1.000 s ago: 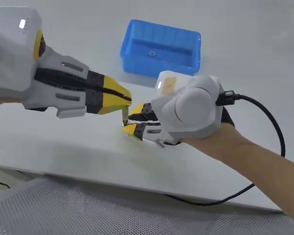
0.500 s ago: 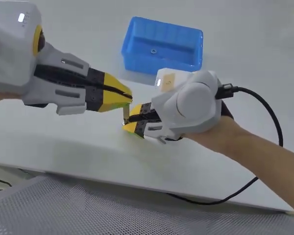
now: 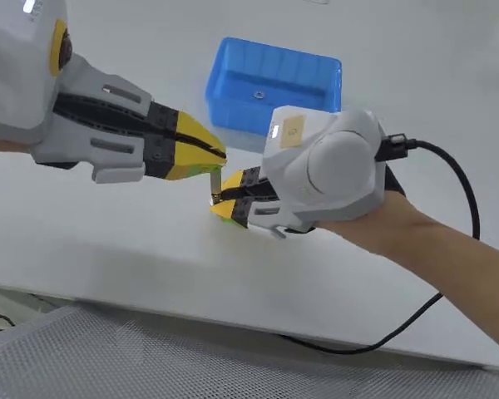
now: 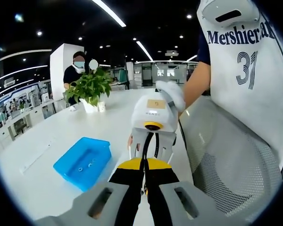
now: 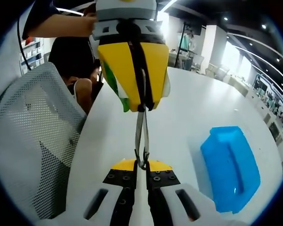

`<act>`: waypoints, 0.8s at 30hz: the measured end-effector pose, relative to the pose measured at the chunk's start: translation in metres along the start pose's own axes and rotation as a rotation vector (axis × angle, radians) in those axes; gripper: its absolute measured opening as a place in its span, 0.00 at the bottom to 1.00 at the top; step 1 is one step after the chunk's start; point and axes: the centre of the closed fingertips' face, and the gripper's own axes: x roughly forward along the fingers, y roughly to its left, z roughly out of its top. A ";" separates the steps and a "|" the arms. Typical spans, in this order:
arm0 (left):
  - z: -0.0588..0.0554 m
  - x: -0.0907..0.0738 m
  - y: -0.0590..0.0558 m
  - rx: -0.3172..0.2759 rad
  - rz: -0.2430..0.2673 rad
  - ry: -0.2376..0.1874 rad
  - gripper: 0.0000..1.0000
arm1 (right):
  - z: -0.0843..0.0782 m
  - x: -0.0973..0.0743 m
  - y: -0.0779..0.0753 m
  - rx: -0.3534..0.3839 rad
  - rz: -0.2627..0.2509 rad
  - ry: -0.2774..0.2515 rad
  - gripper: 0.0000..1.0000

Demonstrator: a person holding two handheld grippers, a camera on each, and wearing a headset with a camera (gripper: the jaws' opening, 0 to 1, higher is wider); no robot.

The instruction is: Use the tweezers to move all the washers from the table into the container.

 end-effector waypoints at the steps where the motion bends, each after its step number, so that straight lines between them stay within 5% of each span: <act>1: 0.003 0.000 0.002 0.008 0.001 -0.003 0.04 | 0.002 -0.003 -0.003 -0.004 -0.004 -0.003 0.08; 11: 0.046 0.002 0.038 0.138 0.011 -0.036 0.04 | 0.023 -0.040 -0.056 -0.028 -0.150 -0.040 0.08; 24: 0.078 0.025 0.082 0.255 -0.029 -0.048 0.04 | 0.026 -0.062 -0.118 -0.020 -0.278 -0.061 0.08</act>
